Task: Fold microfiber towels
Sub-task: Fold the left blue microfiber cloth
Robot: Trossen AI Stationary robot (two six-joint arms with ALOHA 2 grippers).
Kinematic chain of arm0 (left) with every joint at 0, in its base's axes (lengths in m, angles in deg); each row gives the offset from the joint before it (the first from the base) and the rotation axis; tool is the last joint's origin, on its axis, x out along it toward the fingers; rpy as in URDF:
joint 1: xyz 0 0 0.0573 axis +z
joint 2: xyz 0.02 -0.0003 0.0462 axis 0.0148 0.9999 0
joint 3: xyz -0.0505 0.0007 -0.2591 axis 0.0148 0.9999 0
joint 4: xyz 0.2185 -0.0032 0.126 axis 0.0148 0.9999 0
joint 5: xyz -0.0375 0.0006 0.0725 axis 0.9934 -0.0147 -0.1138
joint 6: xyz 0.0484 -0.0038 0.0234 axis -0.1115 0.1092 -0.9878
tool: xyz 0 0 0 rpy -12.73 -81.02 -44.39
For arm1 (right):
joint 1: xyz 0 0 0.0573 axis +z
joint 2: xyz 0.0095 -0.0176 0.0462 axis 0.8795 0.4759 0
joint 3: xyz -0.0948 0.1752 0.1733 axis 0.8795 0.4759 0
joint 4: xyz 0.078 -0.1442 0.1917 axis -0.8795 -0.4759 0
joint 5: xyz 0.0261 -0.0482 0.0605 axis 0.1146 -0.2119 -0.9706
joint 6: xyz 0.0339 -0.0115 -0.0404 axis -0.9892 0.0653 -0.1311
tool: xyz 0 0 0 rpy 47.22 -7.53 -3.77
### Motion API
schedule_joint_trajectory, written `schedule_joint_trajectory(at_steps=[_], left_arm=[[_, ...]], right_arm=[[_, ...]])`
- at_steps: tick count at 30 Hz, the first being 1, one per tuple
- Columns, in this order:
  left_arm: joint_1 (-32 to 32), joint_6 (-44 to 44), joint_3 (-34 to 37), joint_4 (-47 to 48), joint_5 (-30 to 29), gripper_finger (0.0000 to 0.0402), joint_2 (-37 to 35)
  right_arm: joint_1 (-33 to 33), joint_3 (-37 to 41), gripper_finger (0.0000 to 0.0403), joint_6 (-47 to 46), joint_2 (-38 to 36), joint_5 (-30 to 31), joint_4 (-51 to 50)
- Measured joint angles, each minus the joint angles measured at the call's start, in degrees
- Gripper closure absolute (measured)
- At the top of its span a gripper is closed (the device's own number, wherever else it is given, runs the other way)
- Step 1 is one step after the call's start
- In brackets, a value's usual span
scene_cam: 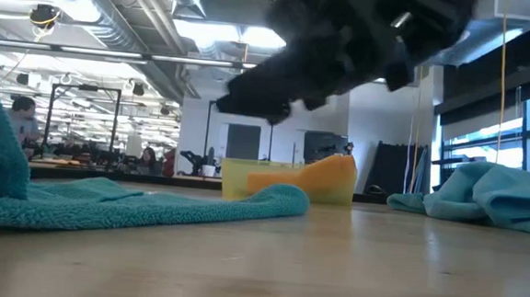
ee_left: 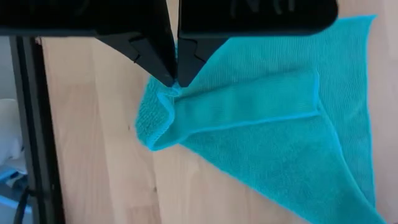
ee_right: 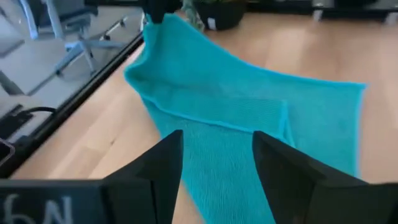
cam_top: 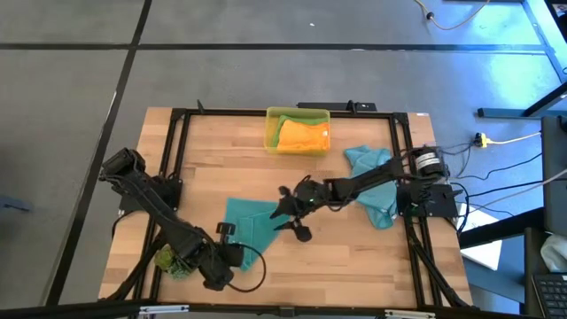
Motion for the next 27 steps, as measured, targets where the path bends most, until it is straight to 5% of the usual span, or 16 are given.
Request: schedule_joint_trajectory(at_steps=[12, 27], left_arm=[[0.0, 0.9, 0.5, 0.0, 0.2, 0.0402, 0.0], [0.1, 0.5, 0.5, -0.1, -1.5, 0.0401, 0.0]], right_arm=[[-0.3, -19.7, 0.0209, 12.1, 15.1, -0.5, -12.9], [-2.6, -29.9, 0.0209, 2.3, 23.8, 1.5, -15.2]])
